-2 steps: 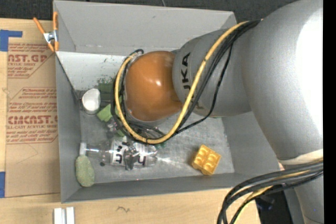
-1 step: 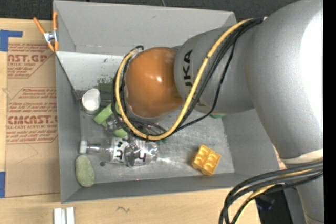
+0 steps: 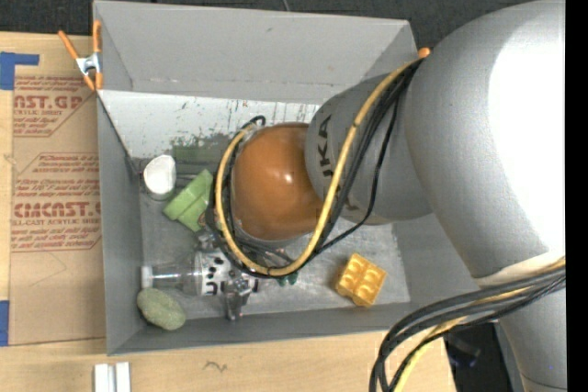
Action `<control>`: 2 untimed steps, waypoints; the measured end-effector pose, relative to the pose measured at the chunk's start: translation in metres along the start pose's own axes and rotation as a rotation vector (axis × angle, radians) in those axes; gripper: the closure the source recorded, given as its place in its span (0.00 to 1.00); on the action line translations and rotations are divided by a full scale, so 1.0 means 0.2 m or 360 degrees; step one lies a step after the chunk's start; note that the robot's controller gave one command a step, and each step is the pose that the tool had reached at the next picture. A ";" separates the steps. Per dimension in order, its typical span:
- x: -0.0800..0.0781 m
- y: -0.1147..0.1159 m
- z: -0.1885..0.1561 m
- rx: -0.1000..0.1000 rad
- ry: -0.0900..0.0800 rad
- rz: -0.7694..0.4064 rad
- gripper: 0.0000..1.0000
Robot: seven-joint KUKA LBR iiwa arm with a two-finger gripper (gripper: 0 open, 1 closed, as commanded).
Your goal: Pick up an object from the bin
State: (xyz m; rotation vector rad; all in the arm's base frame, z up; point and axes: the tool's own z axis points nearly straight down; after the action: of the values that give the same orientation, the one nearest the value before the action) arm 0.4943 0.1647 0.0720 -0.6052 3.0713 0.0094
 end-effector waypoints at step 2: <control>-0.17 -0.09 -0.01 -0.0005 0.0036 0.0120 1.00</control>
Offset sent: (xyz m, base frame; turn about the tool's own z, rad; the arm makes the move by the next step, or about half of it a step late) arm 0.0000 0.0000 0.0000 0.0000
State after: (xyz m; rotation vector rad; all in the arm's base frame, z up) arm 0.5323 0.1598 0.0737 -0.4931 3.1144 0.0079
